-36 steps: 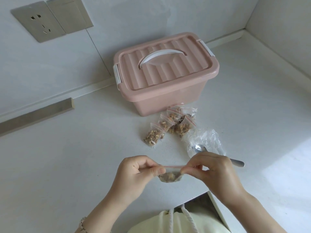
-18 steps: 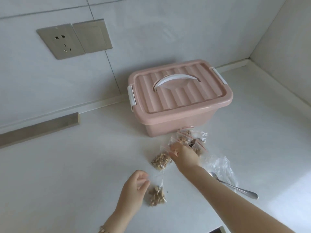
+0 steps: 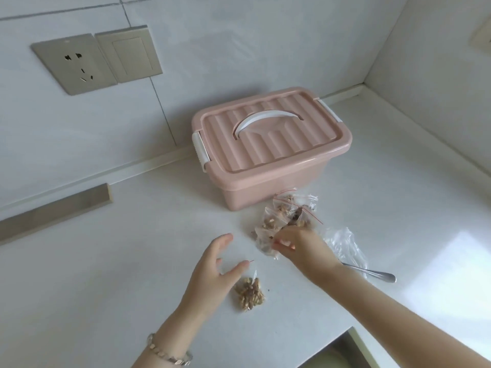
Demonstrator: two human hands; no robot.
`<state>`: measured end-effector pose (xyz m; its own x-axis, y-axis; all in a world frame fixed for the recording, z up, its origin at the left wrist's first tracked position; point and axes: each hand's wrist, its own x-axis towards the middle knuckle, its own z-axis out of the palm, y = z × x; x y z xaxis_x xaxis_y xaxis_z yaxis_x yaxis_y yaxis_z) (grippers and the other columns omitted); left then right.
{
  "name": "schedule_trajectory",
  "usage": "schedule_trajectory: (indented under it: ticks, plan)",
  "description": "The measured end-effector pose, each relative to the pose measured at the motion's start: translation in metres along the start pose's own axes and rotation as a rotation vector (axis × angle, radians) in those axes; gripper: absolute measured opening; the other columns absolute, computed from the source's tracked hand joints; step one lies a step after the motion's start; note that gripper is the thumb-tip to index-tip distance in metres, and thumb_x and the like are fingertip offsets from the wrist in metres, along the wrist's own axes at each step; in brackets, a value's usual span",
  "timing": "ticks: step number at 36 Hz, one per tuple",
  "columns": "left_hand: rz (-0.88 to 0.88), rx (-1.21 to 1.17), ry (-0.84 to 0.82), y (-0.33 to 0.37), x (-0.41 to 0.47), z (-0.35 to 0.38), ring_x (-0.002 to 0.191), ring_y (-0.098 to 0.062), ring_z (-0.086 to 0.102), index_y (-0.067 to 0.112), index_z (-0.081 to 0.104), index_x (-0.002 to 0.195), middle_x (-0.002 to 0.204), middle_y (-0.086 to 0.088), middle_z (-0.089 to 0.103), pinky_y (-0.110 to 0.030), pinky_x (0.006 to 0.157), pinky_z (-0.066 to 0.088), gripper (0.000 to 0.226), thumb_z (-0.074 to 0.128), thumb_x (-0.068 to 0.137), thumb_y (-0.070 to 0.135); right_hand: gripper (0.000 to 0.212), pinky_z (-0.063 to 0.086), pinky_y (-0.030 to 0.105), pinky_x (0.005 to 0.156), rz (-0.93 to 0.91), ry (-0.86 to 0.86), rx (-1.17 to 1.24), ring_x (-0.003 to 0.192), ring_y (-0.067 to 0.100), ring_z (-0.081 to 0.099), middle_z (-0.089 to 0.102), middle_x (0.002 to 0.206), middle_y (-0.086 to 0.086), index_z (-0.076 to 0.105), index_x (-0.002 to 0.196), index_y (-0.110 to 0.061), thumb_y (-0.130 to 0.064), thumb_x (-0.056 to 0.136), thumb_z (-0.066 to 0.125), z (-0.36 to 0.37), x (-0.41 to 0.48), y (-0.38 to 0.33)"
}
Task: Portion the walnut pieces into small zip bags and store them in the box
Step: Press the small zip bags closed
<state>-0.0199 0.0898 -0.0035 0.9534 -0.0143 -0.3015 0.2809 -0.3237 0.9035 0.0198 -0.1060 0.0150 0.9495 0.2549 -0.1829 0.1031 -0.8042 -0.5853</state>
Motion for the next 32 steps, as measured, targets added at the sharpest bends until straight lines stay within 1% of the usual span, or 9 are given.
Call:
schedule_trajectory:
  ticks: [3, 5, 7, 10, 14, 18, 21, 25, 32]
  plan:
    - [0.007, -0.055, -0.119, 0.024, 0.003, 0.009, 0.118, 0.005, 0.043, 0.037, 0.046, 0.123, 0.130, 0.026, 0.046, -0.018, 0.098, 0.033, 0.069, 0.073, 0.061, 0.052, 0.005, 0.038, 0.009, 0.065, -0.126, 0.032, 0.111, 0.068, -0.005, 0.053, 0.057, 0.072, -0.015, 0.071, 0.081, -0.014, -0.015, 0.083, 0.067, -0.022, -0.020, -0.010]
    - [-0.009, -0.241, -0.207, 0.039, 0.002, 0.018, 0.105, 0.007, 0.056, 0.030, 0.052, 0.114, 0.119, 0.015, 0.060, -0.015, 0.086, 0.044, 0.055, 0.078, 0.066, 0.037, 0.004, 0.040, 0.004, 0.066, -0.182, 0.060, 0.170, 0.070, -0.008, 0.054, 0.058, 0.072, -0.017, 0.072, 0.080, -0.013, -0.011, 0.081, 0.069, -0.036, -0.034, -0.019]
    - [-0.043, -0.419, -0.287, 0.053, -0.004, 0.025, 0.084, -0.006, 0.067, 0.019, 0.063, 0.104, 0.098, -0.003, 0.071, -0.022, 0.068, 0.055, 0.035, 0.076, 0.073, 0.012, 0.005, 0.041, 0.005, 0.065, -0.222, 0.099, 0.210, 0.069, -0.004, 0.057, 0.060, 0.071, -0.018, 0.072, 0.078, -0.014, -0.009, 0.079, 0.071, -0.048, -0.044, -0.025]
    - [0.013, -0.514, -0.372, 0.069, -0.019, 0.033, 0.069, -0.020, 0.064, 0.013, 0.074, 0.094, 0.076, -0.011, 0.069, -0.036, 0.064, 0.056, 0.025, 0.074, 0.069, 0.016, 0.010, 0.044, 0.008, 0.063, -0.225, 0.161, 0.297, 0.065, 0.000, 0.060, 0.063, 0.068, -0.020, 0.071, 0.075, -0.019, -0.008, 0.076, 0.073, -0.062, -0.056, -0.029]
    - [0.028, -0.544, -0.228, 0.091, -0.039, 0.050, 0.067, -0.016, 0.064, 0.016, 0.077, 0.075, 0.074, -0.007, 0.070, -0.029, 0.061, 0.054, 0.007, 0.075, 0.069, 0.018, 0.022, 0.048, 0.012, 0.065, -0.160, 0.241, 0.483, 0.066, 0.006, 0.064, 0.067, 0.072, -0.008, 0.068, 0.074, -0.023, -0.001, 0.074, 0.073, -0.069, -0.073, -0.029]
    - [-0.084, -0.625, -0.079, 0.099, -0.052, 0.064, 0.076, -0.019, 0.068, 0.009, 0.076, 0.077, 0.084, -0.009, 0.073, -0.025, 0.063, 0.055, 0.022, 0.076, 0.061, 0.023, 0.021, 0.053, 0.018, 0.066, 0.013, 0.304, 0.811, 0.067, 0.017, 0.067, 0.069, 0.073, 0.008, 0.067, 0.085, -0.016, 0.000, 0.073, 0.073, -0.069, -0.088, -0.031]
    - [-0.082, -0.635, 0.013, 0.105, -0.063, 0.072, 0.073, -0.015, 0.068, 0.002, 0.073, 0.084, 0.085, -0.013, 0.073, -0.019, 0.058, 0.051, 0.034, 0.067, 0.064, 0.028, 0.017, 0.052, 0.016, 0.061, 0.136, 0.286, 1.007, 0.063, 0.014, 0.068, 0.070, 0.065, 0.006, 0.068, 0.083, -0.014, 0.001, 0.075, 0.070, -0.071, -0.096, -0.031]
    - [-0.054, -0.555, 0.088, 0.109, -0.071, 0.080, 0.077, -0.020, 0.069, 0.006, 0.075, 0.078, 0.081, -0.011, 0.073, -0.028, 0.069, 0.055, 0.029, 0.065, 0.065, 0.030, 0.007, 0.052, 0.020, 0.061, 0.235, 0.219, 1.035, 0.060, 0.013, 0.063, 0.072, 0.067, 0.007, 0.072, 0.071, -0.010, -0.007, 0.076, 0.071, -0.073, -0.103, -0.025]
    - [-0.002, -0.475, 0.137, 0.115, -0.076, 0.089, 0.068, -0.010, 0.066, 0.016, 0.074, 0.061, 0.070, -0.004, 0.073, -0.015, 0.061, 0.050, 0.015, 0.067, 0.063, 0.029, 0.016, 0.049, 0.014, 0.058, 0.251, 0.154, 1.058, 0.057, 0.005, 0.061, 0.069, 0.062, 0.003, 0.072, 0.066, -0.009, -0.008, 0.081, 0.065, -0.078, -0.108, -0.012]
